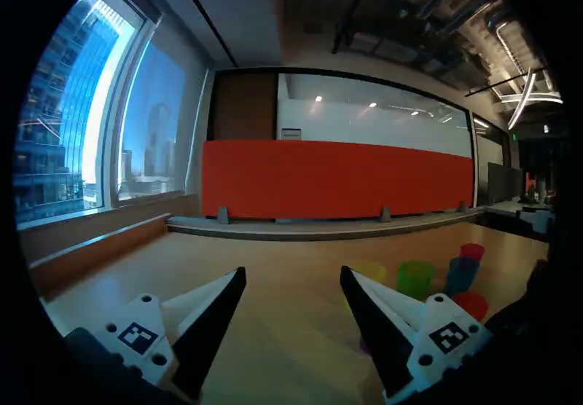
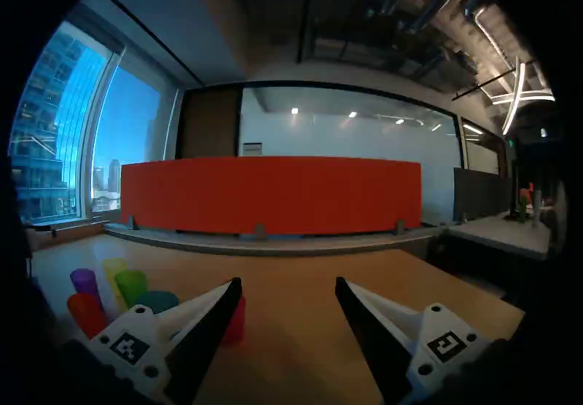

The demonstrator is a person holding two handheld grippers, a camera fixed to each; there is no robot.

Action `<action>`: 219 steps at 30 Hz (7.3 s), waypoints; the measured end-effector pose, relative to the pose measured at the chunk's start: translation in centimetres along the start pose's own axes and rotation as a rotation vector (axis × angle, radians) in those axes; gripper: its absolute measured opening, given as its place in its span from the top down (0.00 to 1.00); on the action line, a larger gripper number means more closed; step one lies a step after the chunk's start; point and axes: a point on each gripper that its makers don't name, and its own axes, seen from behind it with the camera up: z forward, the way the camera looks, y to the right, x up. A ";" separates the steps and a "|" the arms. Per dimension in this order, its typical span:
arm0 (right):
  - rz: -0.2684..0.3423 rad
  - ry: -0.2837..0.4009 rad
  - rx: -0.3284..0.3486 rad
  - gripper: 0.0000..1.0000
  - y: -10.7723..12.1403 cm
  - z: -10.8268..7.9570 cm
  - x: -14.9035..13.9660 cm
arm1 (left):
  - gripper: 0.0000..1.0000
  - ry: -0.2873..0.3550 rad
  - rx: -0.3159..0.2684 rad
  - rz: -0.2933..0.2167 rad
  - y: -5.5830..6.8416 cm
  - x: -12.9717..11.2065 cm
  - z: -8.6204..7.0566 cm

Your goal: Pour water

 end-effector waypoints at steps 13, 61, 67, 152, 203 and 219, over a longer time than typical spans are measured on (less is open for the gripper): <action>-0.015 -0.007 0.003 0.01 0.3 0.8 6.1 | 0.04 -0.004 -0.070 0.001 1.7 6.5 1.8; -0.080 -0.046 0.445 0.01 -9.1 0.0 12.5 | 0.04 -0.066 -0.556 0.018 9.8 13.4 3.2; -0.080 -0.064 0.483 0.01 -9.9 0.1 12.2 | 0.04 -0.108 -0.601 0.029 10.5 12.1 3.5; -0.266 -0.437 0.792 0.00 -17.7 2.3 -7.5 | 0.04 -0.605 -0.930 0.401 20.0 -5.9 7.8; -0.263 -0.500 0.792 0.00 -19.2 4.7 -12.2 | 0.04 -0.758 -0.894 0.434 22.6 -10.9 10.4; -0.251 -0.501 0.796 0.03 -19.8 5.2 -12.5 | 0.14 -0.734 -0.859 0.433 22.8 -11.4 11.2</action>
